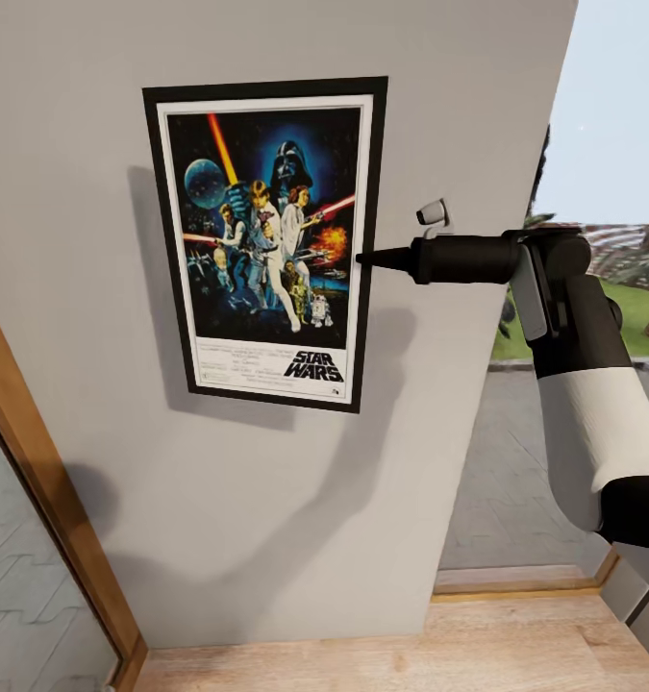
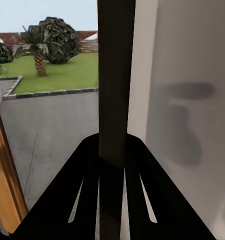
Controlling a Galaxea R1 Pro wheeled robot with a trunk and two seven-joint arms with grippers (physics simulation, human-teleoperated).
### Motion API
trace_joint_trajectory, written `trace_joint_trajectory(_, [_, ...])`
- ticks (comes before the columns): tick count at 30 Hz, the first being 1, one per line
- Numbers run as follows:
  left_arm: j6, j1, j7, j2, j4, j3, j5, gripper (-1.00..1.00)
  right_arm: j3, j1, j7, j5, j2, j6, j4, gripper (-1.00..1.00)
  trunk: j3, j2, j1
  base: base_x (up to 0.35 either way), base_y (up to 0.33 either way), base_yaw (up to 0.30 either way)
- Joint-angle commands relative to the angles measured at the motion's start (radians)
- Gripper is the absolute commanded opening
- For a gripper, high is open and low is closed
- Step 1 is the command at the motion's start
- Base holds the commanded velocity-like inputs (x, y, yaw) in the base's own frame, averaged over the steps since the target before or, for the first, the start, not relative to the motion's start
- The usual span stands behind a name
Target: Pick up the poster from the kitchen countertop and hang it on one of the wall nails in the kitchen.
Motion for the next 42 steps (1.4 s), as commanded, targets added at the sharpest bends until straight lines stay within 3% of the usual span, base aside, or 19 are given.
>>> trace_joint_trajectory(1, [-0.002, -0.001, -0.005, 0.0, 0.002, 0.008, -0.003, 1.0, 0.002, -0.001, 0.003, -0.007, -0.001, 0.01, 0.001, -1.0, -0.001, -0.001, 0.0, 0.0, 0.015, 0.0])
trace_joint_trajectory(42, [-0.002, -0.001, -0.007, -0.004, 0.001, 0.005, -0.003, 1.0, -0.006, -0.035, -0.005, -0.005, 0.0, 0.022, 0.007, -1.0, -0.001, -0.001, 0.0, 0.0, 0.006, 0.0])
